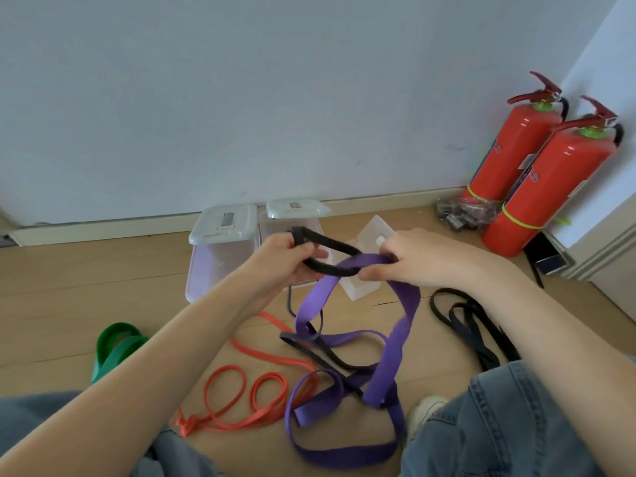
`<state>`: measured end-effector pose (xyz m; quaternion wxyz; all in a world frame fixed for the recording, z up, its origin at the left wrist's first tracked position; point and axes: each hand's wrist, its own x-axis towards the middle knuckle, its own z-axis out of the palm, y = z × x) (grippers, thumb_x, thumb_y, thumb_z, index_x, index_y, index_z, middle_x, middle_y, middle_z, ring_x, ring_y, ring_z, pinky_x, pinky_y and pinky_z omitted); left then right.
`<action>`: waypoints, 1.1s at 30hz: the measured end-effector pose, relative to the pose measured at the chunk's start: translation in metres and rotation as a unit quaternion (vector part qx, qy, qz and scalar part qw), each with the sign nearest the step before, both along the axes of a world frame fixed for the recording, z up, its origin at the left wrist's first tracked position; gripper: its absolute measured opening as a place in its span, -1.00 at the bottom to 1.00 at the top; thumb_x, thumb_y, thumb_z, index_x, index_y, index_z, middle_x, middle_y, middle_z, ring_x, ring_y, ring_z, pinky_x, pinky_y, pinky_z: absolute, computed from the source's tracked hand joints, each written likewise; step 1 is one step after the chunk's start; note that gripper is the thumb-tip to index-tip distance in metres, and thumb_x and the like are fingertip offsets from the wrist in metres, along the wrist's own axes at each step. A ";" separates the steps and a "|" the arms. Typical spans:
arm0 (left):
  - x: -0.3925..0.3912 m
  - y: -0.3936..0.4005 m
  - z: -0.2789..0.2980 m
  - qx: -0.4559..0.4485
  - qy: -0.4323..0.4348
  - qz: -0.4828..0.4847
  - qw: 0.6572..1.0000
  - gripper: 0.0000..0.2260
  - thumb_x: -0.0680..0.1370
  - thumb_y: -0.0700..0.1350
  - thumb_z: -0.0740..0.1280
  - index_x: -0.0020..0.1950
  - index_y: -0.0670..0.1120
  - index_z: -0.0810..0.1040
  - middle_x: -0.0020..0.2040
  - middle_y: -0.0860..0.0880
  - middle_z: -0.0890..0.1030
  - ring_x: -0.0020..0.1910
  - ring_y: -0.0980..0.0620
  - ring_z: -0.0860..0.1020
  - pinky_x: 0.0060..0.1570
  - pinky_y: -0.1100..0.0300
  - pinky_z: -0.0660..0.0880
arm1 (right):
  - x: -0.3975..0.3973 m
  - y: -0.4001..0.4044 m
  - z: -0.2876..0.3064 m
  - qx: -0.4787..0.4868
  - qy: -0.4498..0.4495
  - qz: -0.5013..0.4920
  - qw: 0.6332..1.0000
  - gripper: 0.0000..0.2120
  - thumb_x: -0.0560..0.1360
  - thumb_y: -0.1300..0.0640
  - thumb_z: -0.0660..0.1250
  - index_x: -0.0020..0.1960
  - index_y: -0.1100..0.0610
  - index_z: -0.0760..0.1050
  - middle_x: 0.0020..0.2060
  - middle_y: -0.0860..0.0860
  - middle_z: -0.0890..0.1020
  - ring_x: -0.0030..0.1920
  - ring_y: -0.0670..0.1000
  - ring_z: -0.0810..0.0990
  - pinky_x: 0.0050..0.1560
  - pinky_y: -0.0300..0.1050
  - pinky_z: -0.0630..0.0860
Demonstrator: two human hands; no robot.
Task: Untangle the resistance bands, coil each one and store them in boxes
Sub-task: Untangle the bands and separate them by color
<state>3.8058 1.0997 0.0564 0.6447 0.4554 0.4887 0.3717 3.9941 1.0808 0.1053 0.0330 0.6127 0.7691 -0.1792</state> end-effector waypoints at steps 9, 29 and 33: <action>-0.029 0.001 -0.028 0.097 0.522 -0.160 0.832 -0.48 0.51 0.09 0.32 0.32 -0.21 0.34 0.29 -0.15 0.46 0.20 -0.06 0.48 -0.07 0.23 0.39 | -0.004 -0.009 0.008 0.104 0.153 0.037 0.982 -0.72 0.53 -0.07 0.23 0.09 0.12 0.43 -0.20 -0.04 0.60 -0.26 -0.09 0.60 -0.29 -0.25 0.44; -0.017 -0.002 0.026 0.296 0.258 -0.171 0.903 -0.73 0.35 -0.19 0.39 -0.06 0.00 0.37 -0.32 0.09 0.51 -0.37 0.13 0.44 -0.42 0.41 0.34 | 0.018 -0.009 0.009 -0.128 0.374 -0.083 0.915 -0.43 0.32 0.08 0.50 0.23 -0.15 0.34 0.11 -0.16 0.54 -0.02 -0.26 0.57 -0.11 -0.40 0.50; -0.006 -0.009 -0.001 0.226 0.457 -0.293 0.809 -0.72 0.43 -0.13 0.38 -0.02 -0.12 0.30 -0.26 0.03 0.42 -0.37 0.12 0.38 -0.43 0.32 0.31 | 0.024 -0.005 0.010 -0.060 0.117 -0.022 0.991 -0.05 0.22 -0.17 0.51 0.47 -0.16 0.07 0.44 -0.12 0.22 0.39 -0.06 0.26 0.35 -0.06 0.29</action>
